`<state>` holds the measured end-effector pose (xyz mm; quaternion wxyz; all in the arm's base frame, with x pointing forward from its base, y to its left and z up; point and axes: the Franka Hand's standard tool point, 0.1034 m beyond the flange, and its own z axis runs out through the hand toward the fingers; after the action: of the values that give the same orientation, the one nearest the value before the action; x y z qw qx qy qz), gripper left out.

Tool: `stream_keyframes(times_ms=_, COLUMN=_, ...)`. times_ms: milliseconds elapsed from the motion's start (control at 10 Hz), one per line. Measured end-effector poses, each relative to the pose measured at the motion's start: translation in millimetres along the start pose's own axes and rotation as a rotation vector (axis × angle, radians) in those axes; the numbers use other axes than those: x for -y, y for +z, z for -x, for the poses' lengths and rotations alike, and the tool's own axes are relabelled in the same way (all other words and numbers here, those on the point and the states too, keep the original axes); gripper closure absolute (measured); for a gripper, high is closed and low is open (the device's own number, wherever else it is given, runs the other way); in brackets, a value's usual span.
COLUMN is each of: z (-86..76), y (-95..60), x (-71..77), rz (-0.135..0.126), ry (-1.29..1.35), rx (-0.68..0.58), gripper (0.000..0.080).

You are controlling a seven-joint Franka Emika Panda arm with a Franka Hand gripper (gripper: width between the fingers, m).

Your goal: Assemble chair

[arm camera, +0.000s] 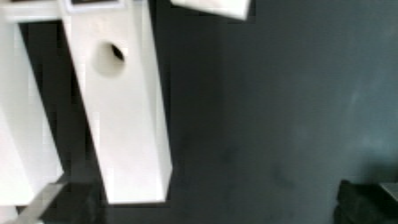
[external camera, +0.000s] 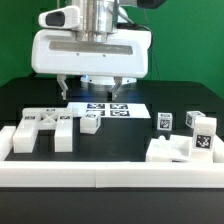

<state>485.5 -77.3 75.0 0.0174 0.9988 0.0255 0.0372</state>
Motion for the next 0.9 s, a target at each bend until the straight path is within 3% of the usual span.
stream_keyframes(times_ms=100, z=11.0, y=4.1, x=-3.9, rz=-0.028, ry=0.051, rx=0.023, gripper=0.0150)
stream_keyframes(times_ms=400, z=11.7, y=5.6, x=3.0, rz=-0.045, ry=0.078, rx=0.055, gripper=0.0150)
stream_keyframes(times_ms=600, z=12.8, y=7.5, x=8.2, rz=-0.098, ry=0.072, rx=0.204, gripper=0.0150)
stream_keyframes(times_ms=700, z=6.1, y=9.7, x=6.4, rz=-0.103, ry=0.071, rx=0.225, gripper=0.0150)
stream_keyframes(times_ms=900, z=13.3, y=14.9, x=13.4, rz=-0.133, ry=0.061, rx=0.376, gripper=0.0150)
